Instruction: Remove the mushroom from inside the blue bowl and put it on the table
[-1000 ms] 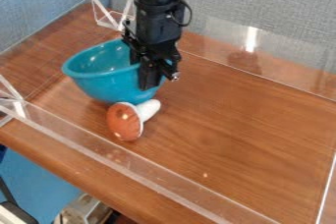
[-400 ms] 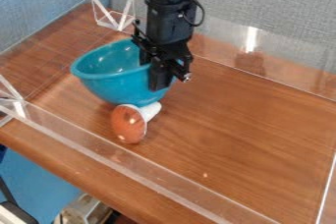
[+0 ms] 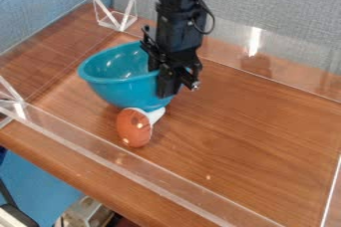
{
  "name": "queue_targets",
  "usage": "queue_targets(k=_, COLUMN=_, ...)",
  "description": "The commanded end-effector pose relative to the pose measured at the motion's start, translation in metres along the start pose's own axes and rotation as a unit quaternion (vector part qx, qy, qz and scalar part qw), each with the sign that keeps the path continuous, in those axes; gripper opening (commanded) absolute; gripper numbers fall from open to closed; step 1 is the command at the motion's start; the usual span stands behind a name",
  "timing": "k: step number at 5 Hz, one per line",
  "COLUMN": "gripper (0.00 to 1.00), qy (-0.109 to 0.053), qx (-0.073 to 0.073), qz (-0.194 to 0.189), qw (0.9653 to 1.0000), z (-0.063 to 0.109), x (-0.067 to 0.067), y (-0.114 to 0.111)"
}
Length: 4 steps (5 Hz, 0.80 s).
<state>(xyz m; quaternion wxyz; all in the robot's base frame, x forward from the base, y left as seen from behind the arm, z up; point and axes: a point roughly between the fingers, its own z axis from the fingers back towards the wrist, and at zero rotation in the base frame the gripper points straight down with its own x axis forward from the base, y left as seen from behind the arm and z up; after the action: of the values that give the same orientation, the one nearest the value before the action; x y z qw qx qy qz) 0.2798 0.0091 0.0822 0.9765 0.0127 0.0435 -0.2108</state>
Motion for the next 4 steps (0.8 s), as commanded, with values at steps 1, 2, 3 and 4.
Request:
queue_targets(k=1, gripper=0.00, qy=-0.005, qx=-0.002, qz=-0.017, qw=0.9998, z=-0.002, x=0.006, y=-0.010)
queue_targets(k=2, gripper=0.00, qy=0.001, qx=-0.007, qz=-0.035, qw=0.9994, z=-0.009, x=0.009, y=-0.021)
queue_targets(k=3, gripper=0.00, qy=0.003, qx=-0.012, qz=-0.050, qw=0.9987, z=-0.010, x=0.011, y=-0.031)
queue_targets(k=4, gripper=0.00, qy=0.002, qx=-0.015, qz=-0.061, qw=0.9980, z=-0.010, x=0.011, y=-0.038)
